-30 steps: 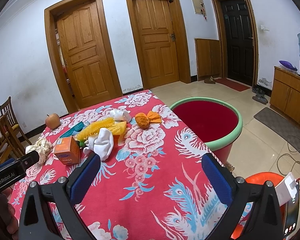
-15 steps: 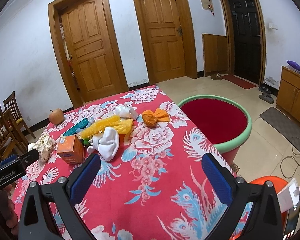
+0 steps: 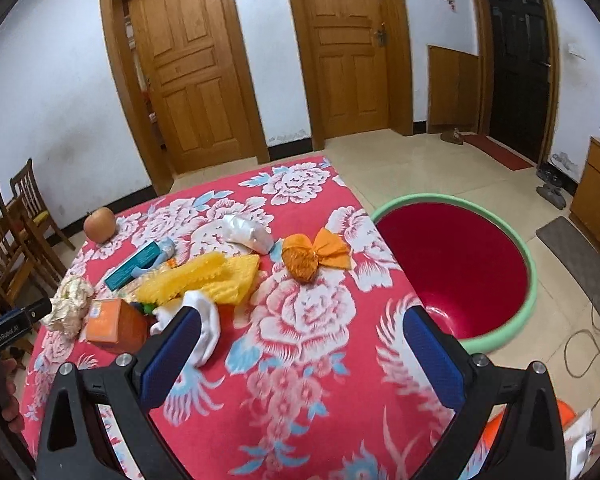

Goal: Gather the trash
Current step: 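Grasp the crumpled white paper with the left gripper while the right grasps the orange bow wrapper, then carry the orange wrapper over the red tub and open the right gripper, then move the right gripper back toward the table items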

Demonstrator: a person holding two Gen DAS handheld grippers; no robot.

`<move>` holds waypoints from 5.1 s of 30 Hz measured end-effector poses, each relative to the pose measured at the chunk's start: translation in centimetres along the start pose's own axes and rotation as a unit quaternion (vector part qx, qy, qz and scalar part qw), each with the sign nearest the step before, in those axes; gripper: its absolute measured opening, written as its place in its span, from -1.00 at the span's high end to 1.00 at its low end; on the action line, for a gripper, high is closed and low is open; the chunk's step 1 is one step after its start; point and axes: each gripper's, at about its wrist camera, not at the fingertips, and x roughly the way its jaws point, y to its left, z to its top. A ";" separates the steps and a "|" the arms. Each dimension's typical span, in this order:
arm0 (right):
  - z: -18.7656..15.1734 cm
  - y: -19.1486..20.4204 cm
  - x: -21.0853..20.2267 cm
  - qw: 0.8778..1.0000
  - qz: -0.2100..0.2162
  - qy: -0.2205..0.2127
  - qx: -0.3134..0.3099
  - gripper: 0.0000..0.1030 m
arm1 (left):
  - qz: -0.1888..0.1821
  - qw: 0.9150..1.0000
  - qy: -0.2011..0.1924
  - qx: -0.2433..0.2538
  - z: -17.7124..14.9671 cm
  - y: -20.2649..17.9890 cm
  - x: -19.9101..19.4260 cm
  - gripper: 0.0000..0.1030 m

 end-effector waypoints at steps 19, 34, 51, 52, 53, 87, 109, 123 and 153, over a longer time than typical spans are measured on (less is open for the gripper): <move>4.3 -1.0 10.4 0.996 0.025 0.073 -0.036 -0.93 | 0.005 0.998 0.064 -0.029 -0.5 0.4 4.7 -0.35; 2.9 0.0 11.6 0.995 0.006 0.093 -0.045 0.42 | -0.085 0.995 0.052 -0.030 -2.1 1.9 1.8 -0.10; 0.2 1.5 3.0 0.998 -0.050 0.033 -0.005 0.48 | -0.174 0.980 0.098 -0.014 -4.5 2.3 2.1 -0.12; 0.0 1.5 2.7 0.998 -0.050 0.033 -0.003 0.48 | -0.171 0.981 0.094 -0.012 -4.6 2.3 1.9 -0.02; -0.2 1.6 2.6 0.998 -0.048 0.034 -0.002 0.48 | -0.170 0.981 0.094 -0.012 -4.7 2.3 1.8 0.04; 0.0 -10.5 -1.4 0.993 -0.011 -0.013 0.116 0.46 | -0.253 0.963 0.013 0.090 0.0 -14.8 -7.2 0.12; -0.1 -17.1 2.1 0.977 -0.012 -0.017 0.212 -0.11 | -0.282 0.944 0.038 0.165 1.0 -29.1 -3.0 0.12; -1.7 -21.4 -1.9 0.955 -0.066 -0.061 0.284 -0.22 | -0.292 0.928 0.053 0.224 -0.8 -36.1 -0.9 0.11; -2.6 -19.1 -4.3 0.962 -0.036 -0.059 0.263 -0.27 | -0.258 0.946 0.046 0.193 -0.7 -32.5 -2.8 -0.39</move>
